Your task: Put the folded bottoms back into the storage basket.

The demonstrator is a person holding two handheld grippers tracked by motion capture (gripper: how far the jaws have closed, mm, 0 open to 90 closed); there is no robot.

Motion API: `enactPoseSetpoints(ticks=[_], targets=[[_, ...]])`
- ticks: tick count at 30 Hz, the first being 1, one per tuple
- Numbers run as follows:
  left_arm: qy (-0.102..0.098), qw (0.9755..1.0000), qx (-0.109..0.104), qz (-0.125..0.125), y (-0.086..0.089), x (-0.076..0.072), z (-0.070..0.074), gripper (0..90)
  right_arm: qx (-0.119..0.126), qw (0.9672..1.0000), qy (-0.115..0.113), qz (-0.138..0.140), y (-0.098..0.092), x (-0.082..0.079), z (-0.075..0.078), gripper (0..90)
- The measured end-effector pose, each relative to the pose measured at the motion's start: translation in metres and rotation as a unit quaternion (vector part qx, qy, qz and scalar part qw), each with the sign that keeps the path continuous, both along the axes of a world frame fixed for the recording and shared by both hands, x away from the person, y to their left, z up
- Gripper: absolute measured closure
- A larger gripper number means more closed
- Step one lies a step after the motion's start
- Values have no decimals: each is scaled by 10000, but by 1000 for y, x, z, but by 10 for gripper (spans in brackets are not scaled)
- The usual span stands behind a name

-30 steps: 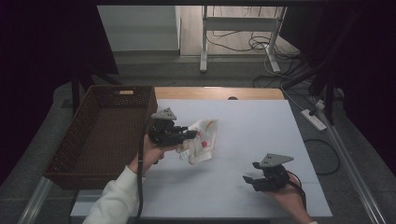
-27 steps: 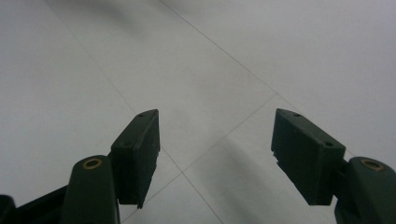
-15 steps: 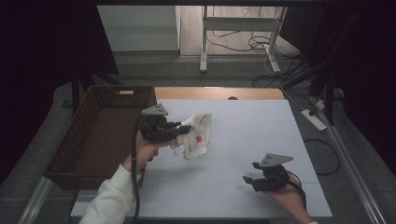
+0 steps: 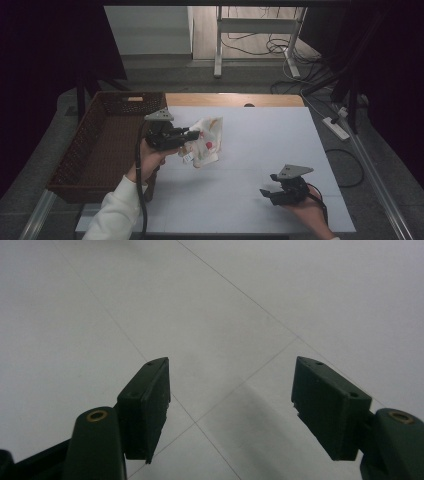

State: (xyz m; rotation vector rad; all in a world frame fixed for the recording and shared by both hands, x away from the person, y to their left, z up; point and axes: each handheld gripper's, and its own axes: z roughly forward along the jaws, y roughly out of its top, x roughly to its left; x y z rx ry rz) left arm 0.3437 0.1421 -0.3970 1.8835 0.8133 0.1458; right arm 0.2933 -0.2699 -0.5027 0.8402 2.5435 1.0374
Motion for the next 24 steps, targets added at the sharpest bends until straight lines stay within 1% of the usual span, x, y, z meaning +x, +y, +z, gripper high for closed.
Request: enactPoseSetpoints(ticks=[13,24], targets=[[-41,9999,-50,78,9,0,4,736,-33,10000,21,9,0,0,0,321],[-84,9997,-133,170,18,-1,8,736,-36,10000,40,11,1,0,-1,320]])
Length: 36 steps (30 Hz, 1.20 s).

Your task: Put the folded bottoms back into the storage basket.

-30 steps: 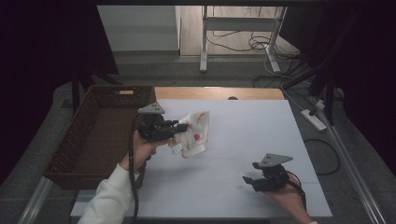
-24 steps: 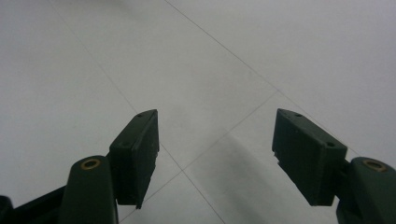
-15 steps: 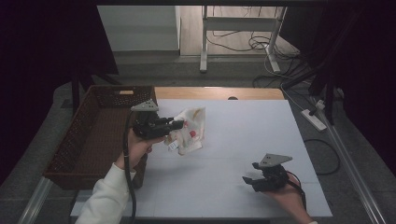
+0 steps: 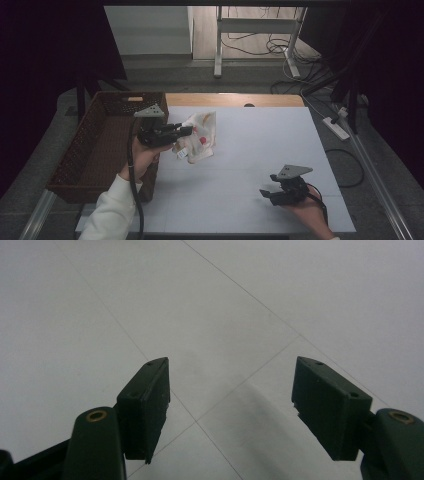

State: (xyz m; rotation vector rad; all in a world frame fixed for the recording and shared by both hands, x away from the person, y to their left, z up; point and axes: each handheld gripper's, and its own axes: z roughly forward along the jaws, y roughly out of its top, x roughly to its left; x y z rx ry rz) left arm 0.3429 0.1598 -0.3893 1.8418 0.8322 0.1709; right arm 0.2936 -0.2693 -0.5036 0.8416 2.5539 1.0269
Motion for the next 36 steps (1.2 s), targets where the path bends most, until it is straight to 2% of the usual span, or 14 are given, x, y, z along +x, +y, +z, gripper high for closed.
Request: enactPoseSetpoints(ticks=[36], targets=[[-65,9999,-31,120,10,-1,4,735,-64,10000,60,21,1,1,-2,313]])
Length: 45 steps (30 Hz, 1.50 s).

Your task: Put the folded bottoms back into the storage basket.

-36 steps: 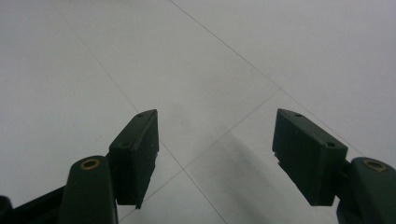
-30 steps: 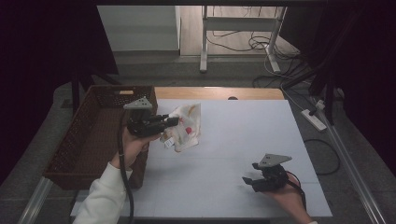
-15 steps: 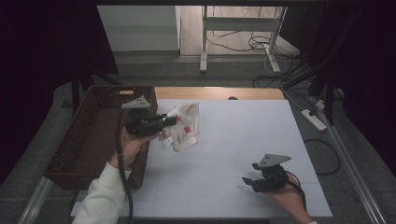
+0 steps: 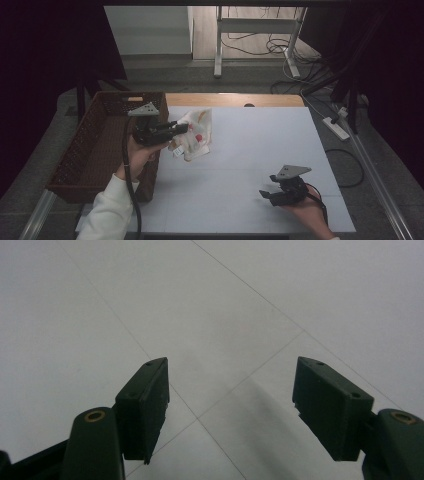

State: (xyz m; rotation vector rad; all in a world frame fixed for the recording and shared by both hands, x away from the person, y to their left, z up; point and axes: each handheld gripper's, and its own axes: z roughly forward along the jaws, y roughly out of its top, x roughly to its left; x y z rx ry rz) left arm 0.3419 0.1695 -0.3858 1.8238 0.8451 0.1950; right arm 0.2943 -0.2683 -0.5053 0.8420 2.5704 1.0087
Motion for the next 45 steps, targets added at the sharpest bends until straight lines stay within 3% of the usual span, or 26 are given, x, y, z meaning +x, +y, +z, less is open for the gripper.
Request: enactPoseSetpoints(ticks=[45], targets=[[37,9999,-19,108,11,2,-1,729,-89,9999,74,30,1,1,-2,310]])
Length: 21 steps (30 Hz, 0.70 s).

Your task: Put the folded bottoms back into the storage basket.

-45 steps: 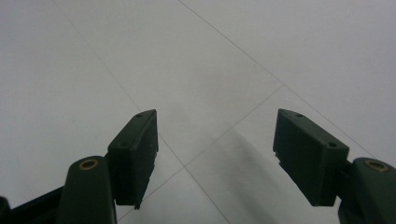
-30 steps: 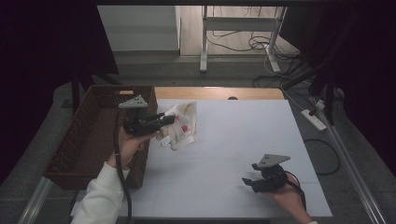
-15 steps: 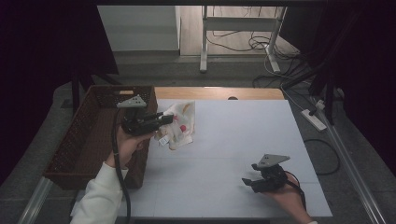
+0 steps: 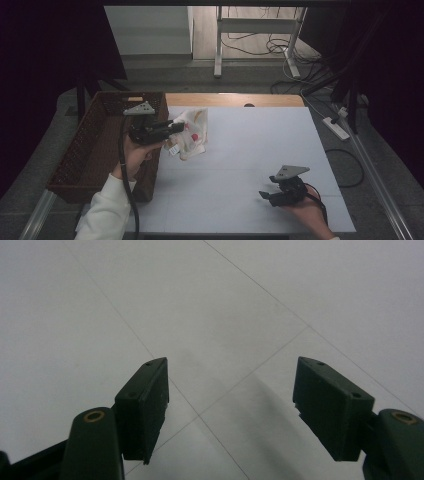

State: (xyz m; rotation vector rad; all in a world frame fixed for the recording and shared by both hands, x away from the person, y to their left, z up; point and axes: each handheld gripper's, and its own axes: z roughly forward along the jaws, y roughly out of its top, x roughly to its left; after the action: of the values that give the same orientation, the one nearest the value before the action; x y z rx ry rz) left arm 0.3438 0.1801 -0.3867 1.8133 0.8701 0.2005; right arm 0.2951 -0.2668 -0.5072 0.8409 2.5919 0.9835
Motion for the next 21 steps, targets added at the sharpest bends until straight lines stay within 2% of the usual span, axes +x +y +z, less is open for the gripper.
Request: enactPoseSetpoints(ticks=[21], targets=[[-37,9998,-116,184,17,0,3,729,-46,10000,38,1,1,1,-2,307]])
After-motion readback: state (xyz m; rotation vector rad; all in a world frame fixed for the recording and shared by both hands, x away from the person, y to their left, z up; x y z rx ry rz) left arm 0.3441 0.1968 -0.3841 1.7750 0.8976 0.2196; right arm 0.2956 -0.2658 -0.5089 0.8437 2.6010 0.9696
